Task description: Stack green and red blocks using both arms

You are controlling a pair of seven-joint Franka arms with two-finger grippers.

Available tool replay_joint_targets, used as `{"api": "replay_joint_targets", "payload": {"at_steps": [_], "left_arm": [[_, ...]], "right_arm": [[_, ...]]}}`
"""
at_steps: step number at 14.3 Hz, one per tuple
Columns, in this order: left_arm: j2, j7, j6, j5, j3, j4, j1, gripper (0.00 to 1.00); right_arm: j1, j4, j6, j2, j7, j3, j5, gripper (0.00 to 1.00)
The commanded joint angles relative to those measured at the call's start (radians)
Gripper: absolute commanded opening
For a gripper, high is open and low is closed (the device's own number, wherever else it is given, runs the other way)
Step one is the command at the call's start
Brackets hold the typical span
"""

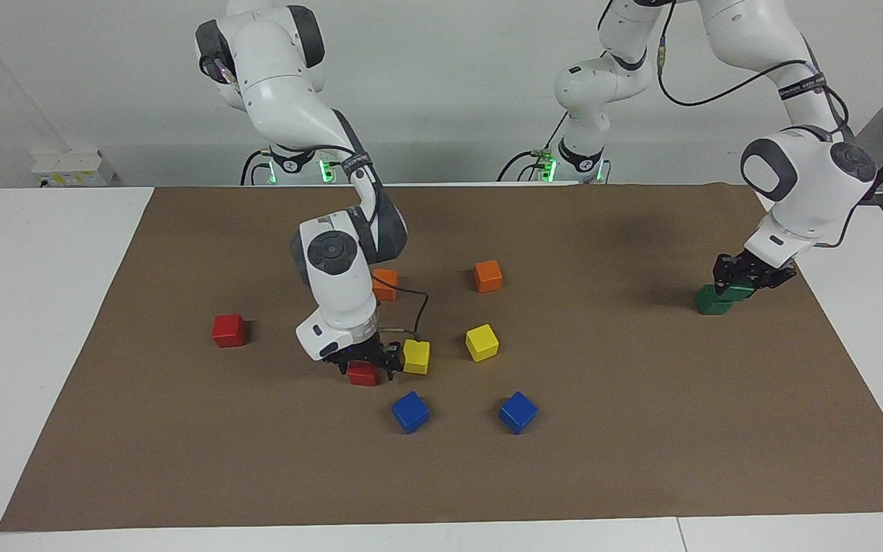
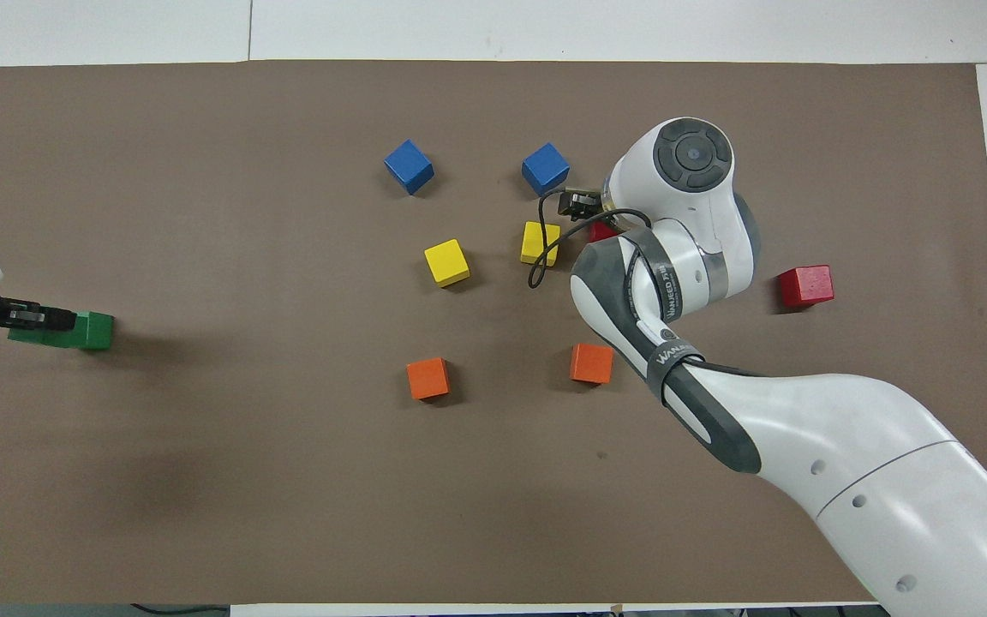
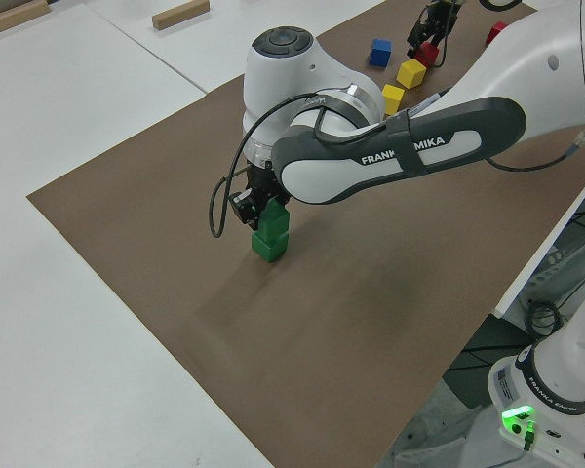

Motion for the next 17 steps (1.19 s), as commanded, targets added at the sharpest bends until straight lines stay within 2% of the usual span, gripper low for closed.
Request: {"api": "replay_joint_targets", "payload": {"at_steps": [1, 2, 3, 4, 5, 6, 9, 10, 14, 17], "left_arm": [[-0.038, -0.045, 0.035, 0.006, -0.012, -0.047, 0.018, 0.0], [-0.038, -0.057, 0.047, 0.006, -0.012, -0.048, 0.017, 0.0], [-0.038, -0.065, 0.058, 0.004, -0.012, -0.057, 0.018, 0.0], [-0.037, -0.08, 0.064, 0.003, -0.012, -0.062, 0.018, 0.0], [-0.032, -0.096, 0.078, 0.003, -0.012, -0.064, 0.017, 0.0], [-0.032, -0.116, 0.096, 0.003, -0.012, -0.07, 0.015, 0.0], [-0.027, -0.134, 0.109, 0.003, -0.012, -0.074, 0.01, 0.0], [-0.024, -0.14, 0.116, 0.003, -0.012, -0.074, 0.006, 0.0], [-0.023, -0.148, 0.158, 0.003, -0.012, -0.097, 0.003, 0.0], [-0.023, -0.145, 0.159, 0.003, -0.012, -0.1, 0.001, 0.0]], "right_arm": [[-0.01, -0.07, 0.041, -0.041, -0.019, 0.005, -0.01, 0.97], [-0.01, -0.075, 0.044, -0.043, -0.019, 0.005, -0.01, 0.84], [-0.01, -0.076, 0.043, -0.044, -0.019, 0.005, -0.01, 0.52], [-0.013, -0.076, 0.031, -0.048, -0.019, 0.005, -0.01, 0.08], [-0.013, -0.073, 0.023, -0.049, -0.019, 0.005, -0.01, 0.0], [-0.023, -0.07, 0.011, -0.057, -0.019, 0.005, -0.008, 0.0], [-0.054, 0.031, -0.226, -0.121, -0.036, 0.019, 0.018, 0.0], [-0.059, 0.034, -0.277, -0.162, -0.062, 0.018, 0.016, 0.0], [-0.186, -0.059, -0.376, -0.328, -0.367, 0.008, 0.013, 0.0], [-0.276, -0.144, -0.419, -0.409, -0.519, 0.008, 0.003, 0.0]]}}
